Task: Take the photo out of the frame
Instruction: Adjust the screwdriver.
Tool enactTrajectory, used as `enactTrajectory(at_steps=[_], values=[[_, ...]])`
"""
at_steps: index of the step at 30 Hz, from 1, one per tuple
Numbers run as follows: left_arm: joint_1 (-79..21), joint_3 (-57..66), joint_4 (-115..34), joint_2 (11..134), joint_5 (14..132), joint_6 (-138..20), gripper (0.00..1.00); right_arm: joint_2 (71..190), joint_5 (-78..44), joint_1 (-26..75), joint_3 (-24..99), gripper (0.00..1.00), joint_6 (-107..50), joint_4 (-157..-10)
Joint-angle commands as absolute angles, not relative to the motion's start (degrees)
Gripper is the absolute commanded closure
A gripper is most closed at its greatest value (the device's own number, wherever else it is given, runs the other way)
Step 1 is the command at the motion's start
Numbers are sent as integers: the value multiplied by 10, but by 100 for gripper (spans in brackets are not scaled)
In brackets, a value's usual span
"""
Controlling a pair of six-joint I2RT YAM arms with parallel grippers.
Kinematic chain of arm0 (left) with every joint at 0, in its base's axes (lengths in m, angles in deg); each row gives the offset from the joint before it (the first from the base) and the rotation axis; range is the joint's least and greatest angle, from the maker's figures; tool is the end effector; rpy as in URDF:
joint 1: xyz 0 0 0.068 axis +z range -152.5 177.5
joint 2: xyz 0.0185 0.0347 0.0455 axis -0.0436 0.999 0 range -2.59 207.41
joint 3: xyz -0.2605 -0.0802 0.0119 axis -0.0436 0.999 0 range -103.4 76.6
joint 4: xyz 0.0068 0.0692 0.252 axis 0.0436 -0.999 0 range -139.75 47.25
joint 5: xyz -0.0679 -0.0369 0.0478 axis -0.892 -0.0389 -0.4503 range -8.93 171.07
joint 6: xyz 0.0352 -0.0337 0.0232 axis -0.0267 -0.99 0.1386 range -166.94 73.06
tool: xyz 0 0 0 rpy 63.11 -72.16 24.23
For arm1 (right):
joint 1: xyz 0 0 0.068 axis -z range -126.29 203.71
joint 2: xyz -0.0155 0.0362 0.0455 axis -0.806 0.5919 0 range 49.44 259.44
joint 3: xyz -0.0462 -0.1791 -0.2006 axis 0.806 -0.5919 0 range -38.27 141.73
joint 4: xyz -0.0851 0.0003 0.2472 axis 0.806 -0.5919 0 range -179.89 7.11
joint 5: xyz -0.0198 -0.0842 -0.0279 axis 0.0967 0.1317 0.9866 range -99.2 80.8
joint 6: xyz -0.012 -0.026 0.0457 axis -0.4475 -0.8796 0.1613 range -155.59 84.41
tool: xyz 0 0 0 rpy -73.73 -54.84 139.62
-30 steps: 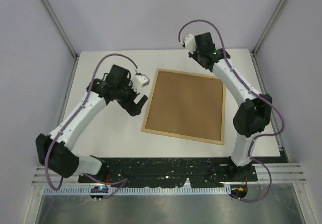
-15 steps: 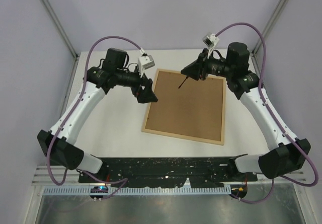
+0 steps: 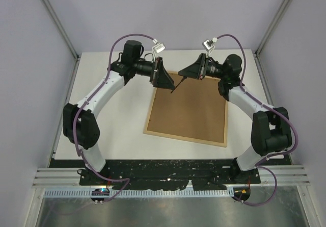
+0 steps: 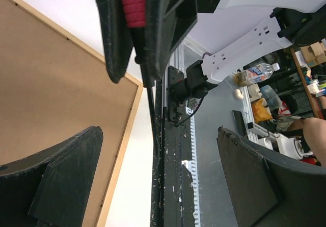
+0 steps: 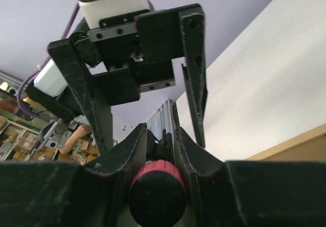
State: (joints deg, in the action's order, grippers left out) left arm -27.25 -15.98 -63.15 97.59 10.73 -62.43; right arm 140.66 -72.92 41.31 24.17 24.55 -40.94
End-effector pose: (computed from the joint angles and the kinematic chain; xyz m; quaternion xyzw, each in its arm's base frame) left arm 0.3431 -0.1951 0.3600 0.3523 0.6744 -0.6085 0.2255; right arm 0.3414 0.1078 0.3326 -0.1646 0.6500 0.6581 0.3426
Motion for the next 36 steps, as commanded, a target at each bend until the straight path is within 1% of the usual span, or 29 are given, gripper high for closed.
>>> enactTrajectory(at_steps=[1, 5, 7, 8, 11, 15, 17, 19, 21, 22, 23, 24, 25, 26, 27, 28, 29, 30, 31, 32, 35, 36], values=[[-284, -175, -569, 981, 73, -679, 0, 1413, -751, 412, 244, 92, 333, -262], [-290, -167, -571, 985, 71, -680, 1, 1428, -751, 412, 245, 92, 350, -246], [-295, -167, -571, 985, 64, -687, 7, 1431, -749, 414, 246, 92, 346, -246], [-297, -166, -571, 985, 59, -688, 12, 1433, -748, 414, 246, 92, 343, -247], [-306, -163, -575, 983, 56, -689, 36, 1434, -743, 413, 244, 92, 332, -250], [-313, -172, -612, 992, 54, -665, 61, 1424, -743, 413, 242, 92, 322, -258], [-313, -181, -646, 997, 56, -644, 69, 1414, -744, 414, 240, 92, 302, -276], [-315, -186, -663, 1001, 54, -632, 74, 1401, -743, 413, 236, 92, 284, -291], [-314, -194, -685, 1005, 55, -619, 94, 1392, -747, 414, 240, 92, 260, -320], [-315, -204, -711, 1006, 63, -601, 100, 1389, -755, 413, 245, 91, 238, -354], [-315, -220, -750, 1009, 70, -573, 100, 1384, -763, 413, 255, 85, 223, -373], [-315, -249, -814, 1017, 79, -526, 100, 1381, -783, 413, 263, 80, 181, -429], [-315, -281, -894, 1029, 94, -472, 100, 1373, -795, 413, 283, 66, 154, -472], [-315, -330, -974, 1044, 111, -410, 100, 1369, -821, 413, 297, 59, 73, -567], [-315, -378, -1061, 1061, 127, -332, 100, 1365, -834, 413, 336, 51, 25, -645], [-315, -411, -1118, 1078, 140, -289, 100, 1363, -845, 413, 355, 48, -91, -797], [-315, -440, -1169, 1088, 150, -262, 100, 1363, -844, 413, 396, 42, -152, -866], [-315, -454, -1200, 1094, 156, -242, 100, 1363, -846, 413, 411, 39, -236, -977], [-315, -456, -1212, 1095, 159, -231, 100, 1364, -846, 413, 437, 36, -261, -1011], [-316, -450, -1217, 1093, 159, -224, 100, 1366, -848, 413, 447, 34, -300, -1067], [-326, -439, -1228, 1088, 178, -194, 100, 1372, -853, 413, 461, 20, -326, -1112], [-333, -440, -1239, 1088, 189, -183, 100, 1374, -853, 412, 460, 20, -336, -1121]])
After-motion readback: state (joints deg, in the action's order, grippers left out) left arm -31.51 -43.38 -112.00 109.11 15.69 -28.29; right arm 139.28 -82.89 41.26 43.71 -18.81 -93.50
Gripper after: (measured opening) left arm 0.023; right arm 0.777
